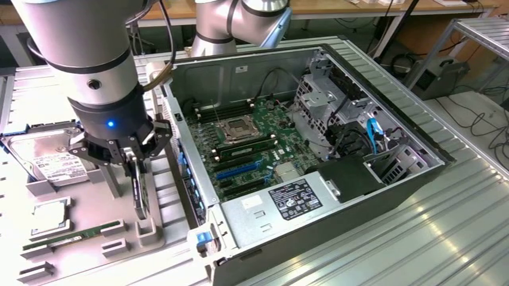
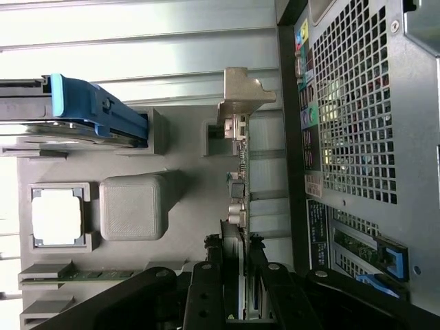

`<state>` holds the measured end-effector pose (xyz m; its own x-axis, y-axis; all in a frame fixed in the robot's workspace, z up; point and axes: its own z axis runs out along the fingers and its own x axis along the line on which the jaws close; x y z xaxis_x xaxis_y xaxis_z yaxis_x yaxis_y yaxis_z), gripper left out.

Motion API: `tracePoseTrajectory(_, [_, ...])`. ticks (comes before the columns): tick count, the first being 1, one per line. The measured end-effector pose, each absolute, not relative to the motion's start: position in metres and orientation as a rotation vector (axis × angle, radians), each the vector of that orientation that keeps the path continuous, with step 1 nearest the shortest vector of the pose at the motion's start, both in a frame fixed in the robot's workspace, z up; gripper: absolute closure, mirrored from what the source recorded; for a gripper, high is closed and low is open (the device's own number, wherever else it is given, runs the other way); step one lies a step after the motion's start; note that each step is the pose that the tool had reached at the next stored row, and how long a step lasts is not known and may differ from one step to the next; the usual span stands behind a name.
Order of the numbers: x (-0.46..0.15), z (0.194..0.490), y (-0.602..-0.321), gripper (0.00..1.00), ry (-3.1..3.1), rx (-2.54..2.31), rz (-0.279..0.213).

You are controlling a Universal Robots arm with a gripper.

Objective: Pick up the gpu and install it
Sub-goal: 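Pick up the gpu and move the gpu toward the slot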

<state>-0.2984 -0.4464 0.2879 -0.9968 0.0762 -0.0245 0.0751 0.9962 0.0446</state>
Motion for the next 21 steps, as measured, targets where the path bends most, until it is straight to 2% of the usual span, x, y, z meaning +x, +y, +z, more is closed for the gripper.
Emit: tracePoseTrajectory(21, [-0.2984, 0.2923, -0.4464, 0.74, 3.113, 0.118, 0.068])
